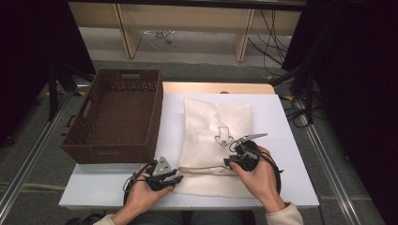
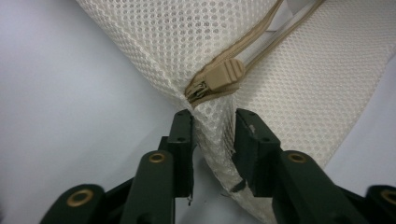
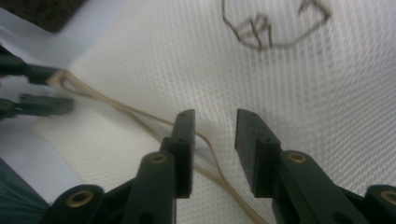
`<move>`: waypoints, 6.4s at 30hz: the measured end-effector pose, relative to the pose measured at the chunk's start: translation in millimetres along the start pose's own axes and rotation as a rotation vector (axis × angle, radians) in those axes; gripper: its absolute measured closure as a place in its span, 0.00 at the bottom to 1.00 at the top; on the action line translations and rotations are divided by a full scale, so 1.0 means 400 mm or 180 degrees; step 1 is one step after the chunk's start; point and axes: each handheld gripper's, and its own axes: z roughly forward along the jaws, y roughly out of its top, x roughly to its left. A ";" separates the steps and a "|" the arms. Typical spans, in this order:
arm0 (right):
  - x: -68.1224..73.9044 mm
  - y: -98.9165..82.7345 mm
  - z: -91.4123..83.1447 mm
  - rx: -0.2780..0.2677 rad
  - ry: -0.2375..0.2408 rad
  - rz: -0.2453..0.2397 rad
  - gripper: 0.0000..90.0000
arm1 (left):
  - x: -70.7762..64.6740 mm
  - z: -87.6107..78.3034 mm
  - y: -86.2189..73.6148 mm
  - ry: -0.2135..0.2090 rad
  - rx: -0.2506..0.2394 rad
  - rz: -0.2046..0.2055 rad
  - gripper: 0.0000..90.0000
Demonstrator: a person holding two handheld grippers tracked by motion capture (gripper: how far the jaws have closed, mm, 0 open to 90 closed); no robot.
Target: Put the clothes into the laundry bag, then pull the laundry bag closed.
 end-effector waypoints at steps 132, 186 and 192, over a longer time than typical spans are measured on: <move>0.248 0.090 0.226 0.0668 0.0829 -0.0117 0.95 | -0.011 -0.042 -0.027 -0.0115 -0.0425 -0.0246 0.33; 0.213 0.085 0.149 0.0487 0.0868 -0.0181 0.97 | 0.025 0.010 0.008 -0.0683 -0.0531 -0.1050 0.94; 0.205 0.076 0.145 0.0457 0.0869 -0.0126 0.97 | 0.019 0.006 0.009 -0.0648 -0.0560 -0.1057 0.95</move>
